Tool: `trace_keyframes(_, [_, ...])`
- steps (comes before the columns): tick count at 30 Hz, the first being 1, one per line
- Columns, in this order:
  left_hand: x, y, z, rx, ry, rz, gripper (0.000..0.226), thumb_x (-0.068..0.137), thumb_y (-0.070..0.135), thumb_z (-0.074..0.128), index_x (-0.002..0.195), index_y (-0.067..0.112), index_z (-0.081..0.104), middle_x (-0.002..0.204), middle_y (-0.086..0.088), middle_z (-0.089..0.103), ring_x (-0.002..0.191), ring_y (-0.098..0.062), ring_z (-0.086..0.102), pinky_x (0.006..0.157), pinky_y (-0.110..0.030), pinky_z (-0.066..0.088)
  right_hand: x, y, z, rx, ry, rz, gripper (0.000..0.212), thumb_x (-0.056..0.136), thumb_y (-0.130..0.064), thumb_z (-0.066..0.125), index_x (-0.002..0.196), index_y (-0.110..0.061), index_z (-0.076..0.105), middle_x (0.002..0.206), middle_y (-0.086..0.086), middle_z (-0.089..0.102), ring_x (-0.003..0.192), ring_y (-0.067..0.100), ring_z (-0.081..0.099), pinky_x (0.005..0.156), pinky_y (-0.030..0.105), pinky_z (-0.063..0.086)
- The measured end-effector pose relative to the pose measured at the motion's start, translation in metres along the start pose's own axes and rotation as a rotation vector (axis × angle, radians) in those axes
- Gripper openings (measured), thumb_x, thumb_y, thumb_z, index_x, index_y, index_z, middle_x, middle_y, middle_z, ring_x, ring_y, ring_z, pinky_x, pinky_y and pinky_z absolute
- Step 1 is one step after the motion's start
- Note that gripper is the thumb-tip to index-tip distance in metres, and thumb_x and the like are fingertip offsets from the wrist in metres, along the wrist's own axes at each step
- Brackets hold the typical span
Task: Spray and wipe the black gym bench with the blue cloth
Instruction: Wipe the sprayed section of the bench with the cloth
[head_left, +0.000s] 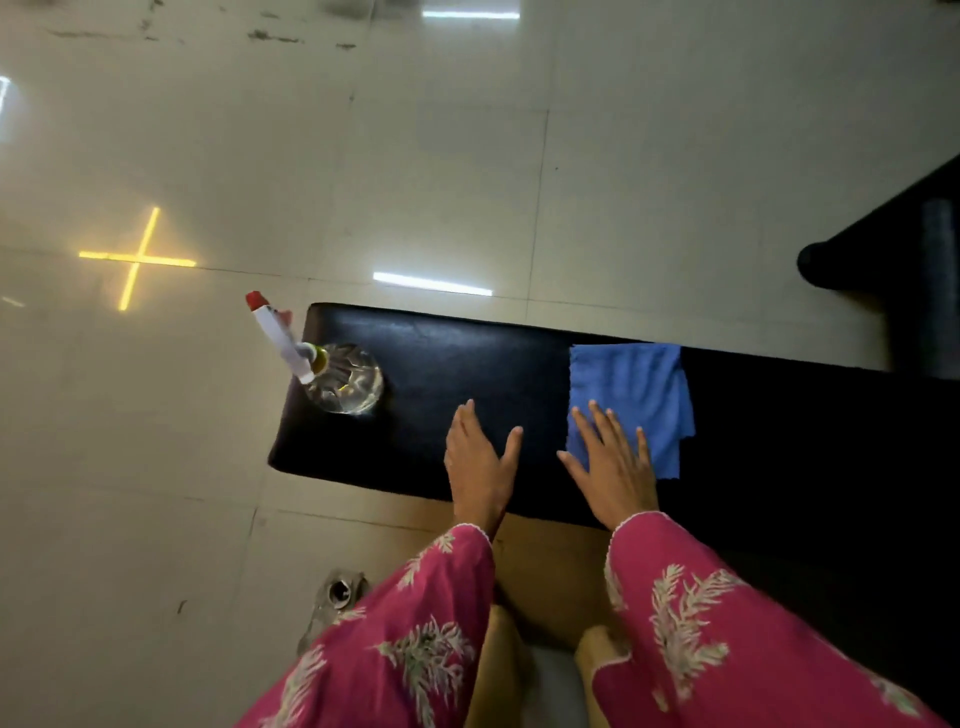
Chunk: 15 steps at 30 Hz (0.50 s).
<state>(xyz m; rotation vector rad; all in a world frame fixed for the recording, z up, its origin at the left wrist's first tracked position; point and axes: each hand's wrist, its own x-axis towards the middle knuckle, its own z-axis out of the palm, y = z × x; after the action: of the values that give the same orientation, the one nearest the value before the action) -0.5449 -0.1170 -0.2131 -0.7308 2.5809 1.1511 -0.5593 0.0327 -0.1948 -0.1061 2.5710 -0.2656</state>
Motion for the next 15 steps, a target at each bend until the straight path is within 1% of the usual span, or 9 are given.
trace_keyframes(1, [0.000, 0.011, 0.013, 0.047, -0.036, 0.071, 0.072, 0.090, 0.039, 0.056, 0.145, 0.008, 0.022, 0.153, -0.014, 0.022, 0.140, -0.026, 0.021, 0.113, -0.038, 0.020, -0.004, 0.017, -0.002, 0.026, 0.018, 0.023, 0.061, 0.095, -0.045, 0.036, 0.147, -0.024, 0.011, 0.157, -0.001, 0.006, 0.145, 0.017, 0.006, 0.116, 0.044, 0.000])
trace_keyframes(3, [-0.002, 0.033, 0.038, 0.143, -0.084, 0.208, 0.071, 0.090, 0.044, 0.051, 0.145, 0.007, 0.024, 0.155, -0.013, 0.018, 0.142, -0.025, 0.018, 0.113, -0.038, 0.017, -0.011, 0.048, -0.001, 0.041, 0.095, 0.048, 0.059, 0.092, -0.046, 0.038, 0.144, -0.020, 0.027, 0.153, 0.005, 0.024, 0.141, 0.023, 0.024, 0.113, 0.050, 0.016])
trace_keyframes(5, [-0.005, 0.053, 0.063, 0.228, -0.126, 0.320, 0.076, 0.086, 0.056, 0.033, 0.145, 0.009, 0.023, 0.156, -0.011, 0.016, 0.143, -0.024, 0.015, 0.114, -0.040, 0.013, -0.014, 0.080, 0.002, 0.016, 0.129, 0.066, 0.060, 0.086, -0.048, 0.032, 0.136, -0.017, 0.044, 0.143, 0.009, 0.044, 0.129, 0.027, 0.045, 0.102, 0.054, 0.035])
trace_keyframes(6, [-0.008, 0.063, 0.079, 0.261, -0.143, 0.374, 0.079, 0.083, 0.058, 0.026, 0.146, 0.010, 0.022, 0.156, -0.010, 0.016, 0.143, -0.024, 0.014, 0.115, -0.041, 0.010, -0.014, 0.100, 0.003, 0.009, 0.139, 0.087, 0.060, 0.084, -0.049, 0.031, 0.132, -0.017, 0.048, 0.139, 0.009, 0.049, 0.125, 0.028, 0.050, 0.097, 0.055, 0.040])
trace_keyframes(7, [-0.009, 0.072, 0.093, 0.290, -0.149, 0.433, 0.079, 0.083, 0.058, 0.023, 0.146, 0.010, 0.022, 0.155, -0.009, 0.018, 0.143, -0.023, 0.013, 0.115, -0.042, 0.008, -0.014, 0.118, 0.004, 0.008, 0.142, 0.102, 0.060, 0.084, -0.050, 0.029, 0.131, -0.017, 0.050, 0.137, 0.009, 0.051, 0.123, 0.028, 0.052, 0.095, 0.055, 0.042])
trace_keyframes(9, [-0.002, 0.083, 0.117, 0.366, -0.124, 0.528, 0.073, 0.087, 0.054, 0.025, 0.145, 0.009, 0.024, 0.153, -0.010, 0.023, 0.141, -0.022, 0.012, 0.115, -0.042, 0.005, -0.010, 0.154, 0.007, -0.013, 0.192, 0.092, 0.061, 0.087, -0.052, 0.025, 0.132, -0.018, 0.048, 0.139, 0.010, 0.049, 0.125, 0.029, 0.050, 0.097, 0.055, 0.040])
trace_keyframes(11, [0.012, 0.092, 0.141, 0.450, -0.066, 0.557, 0.073, 0.088, 0.053, 0.026, 0.145, 0.008, 0.024, 0.152, -0.011, 0.025, 0.141, -0.021, 0.015, 0.115, -0.037, 0.001, -0.007, 0.195, 0.011, -0.001, 0.225, 0.082, 0.061, 0.087, -0.049, 0.026, 0.135, -0.017, 0.044, 0.143, 0.010, 0.043, 0.130, 0.030, 0.044, 0.101, 0.055, 0.035])
trace_keyframes(13, [0.026, 0.094, 0.157, 0.534, -0.043, 0.530, 0.078, 0.087, 0.058, 0.019, 0.146, 0.008, 0.017, 0.155, -0.010, 0.018, 0.143, -0.022, 0.013, 0.114, -0.034, -0.004, -0.008, 0.232, 0.012, 0.023, 0.261, 0.071, 0.061, 0.087, -0.047, 0.026, 0.139, -0.017, 0.038, 0.147, 0.010, 0.037, 0.134, 0.029, 0.036, 0.105, 0.054, 0.029])
trace_keyframes(15, [0.029, 0.097, 0.177, 0.583, -0.008, 0.438, 0.082, 0.084, 0.062, 0.012, 0.147, 0.009, 0.009, 0.157, -0.009, 0.010, 0.144, -0.019, 0.006, 0.115, -0.035, -0.005, -0.009, 0.271, 0.010, 0.029, 0.281, 0.067, 0.062, 0.088, -0.048, 0.023, 0.142, -0.018, 0.031, 0.150, 0.009, 0.030, 0.137, 0.027, 0.030, 0.108, 0.053, 0.023])
